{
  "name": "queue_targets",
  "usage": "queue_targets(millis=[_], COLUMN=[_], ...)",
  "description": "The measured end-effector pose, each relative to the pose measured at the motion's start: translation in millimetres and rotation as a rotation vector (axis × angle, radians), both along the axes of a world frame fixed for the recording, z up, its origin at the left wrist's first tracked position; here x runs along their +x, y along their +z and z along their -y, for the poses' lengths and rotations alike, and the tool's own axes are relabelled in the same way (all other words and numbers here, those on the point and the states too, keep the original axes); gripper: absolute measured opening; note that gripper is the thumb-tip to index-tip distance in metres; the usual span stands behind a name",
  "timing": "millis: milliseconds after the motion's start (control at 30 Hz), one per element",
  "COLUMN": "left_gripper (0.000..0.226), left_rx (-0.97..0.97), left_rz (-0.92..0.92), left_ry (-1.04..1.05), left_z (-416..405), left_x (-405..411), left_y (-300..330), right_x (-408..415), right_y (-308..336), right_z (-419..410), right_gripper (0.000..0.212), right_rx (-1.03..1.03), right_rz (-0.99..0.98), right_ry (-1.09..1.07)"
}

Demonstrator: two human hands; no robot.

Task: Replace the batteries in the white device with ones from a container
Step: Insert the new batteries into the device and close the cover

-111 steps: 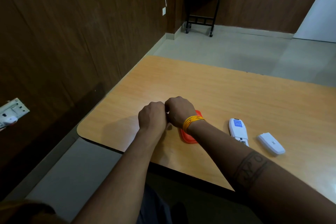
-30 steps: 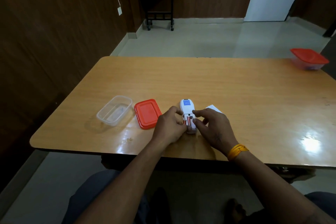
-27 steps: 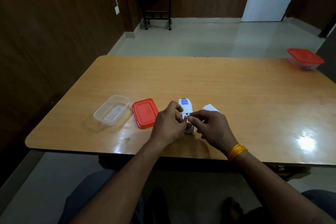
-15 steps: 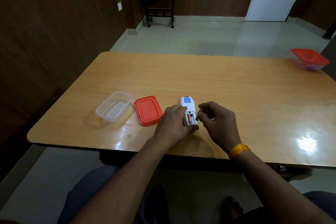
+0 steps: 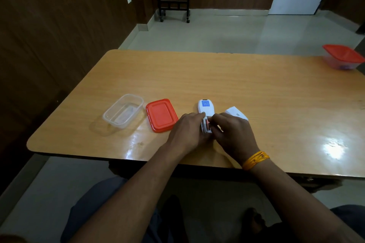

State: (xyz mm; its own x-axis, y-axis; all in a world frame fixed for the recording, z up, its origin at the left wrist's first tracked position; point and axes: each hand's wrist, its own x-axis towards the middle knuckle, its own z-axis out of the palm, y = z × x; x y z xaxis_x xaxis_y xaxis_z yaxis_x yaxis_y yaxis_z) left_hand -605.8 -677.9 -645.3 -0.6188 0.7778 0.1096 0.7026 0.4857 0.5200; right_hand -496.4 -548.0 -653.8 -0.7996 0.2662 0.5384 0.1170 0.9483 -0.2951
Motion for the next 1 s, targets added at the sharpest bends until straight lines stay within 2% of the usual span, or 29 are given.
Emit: queue_targets(millis=[100,267,400,733,833,1000], left_gripper=[0.077,0.078,0.078,0.084,0.084,0.083], left_rx=[-0.018,-0.029,-0.048,-0.063,-0.077,-0.100], left_rz=[0.007,-0.037,-0.036,-0.061,-0.067,-0.074], left_ry=[0.001,-0.009,-0.017,0.006,0.006,0.008], left_z=[-1.1,0.3,0.1,-3.1,-3.6,-4.3], left_x=[-1.2,-2.7,-2.8,-3.0,-2.4,1.2], left_y=[-2.1,-3.4,-4.0,-11.0,-10.5,-7.4], right_x=[3.5,4.5,-3.3,-14.7,-21.7,-15.8], right_y=[2.2,-0.7,0.0,9.4,9.5,4.8], right_z=[0.6,0.4,-3.6,-5.5,-6.6,-5.4], right_gripper=[0.004,0.006,0.007,0.015,0.019,0.021], right_rx=[-0.027,-0.110,-0.357,-0.885,-0.910,-0.871], right_rz=[0.040,0.067,0.062,0.204,0.218,0.181], right_ry=[0.007,-0.018,-0.089,-0.319,-0.367,-0.323])
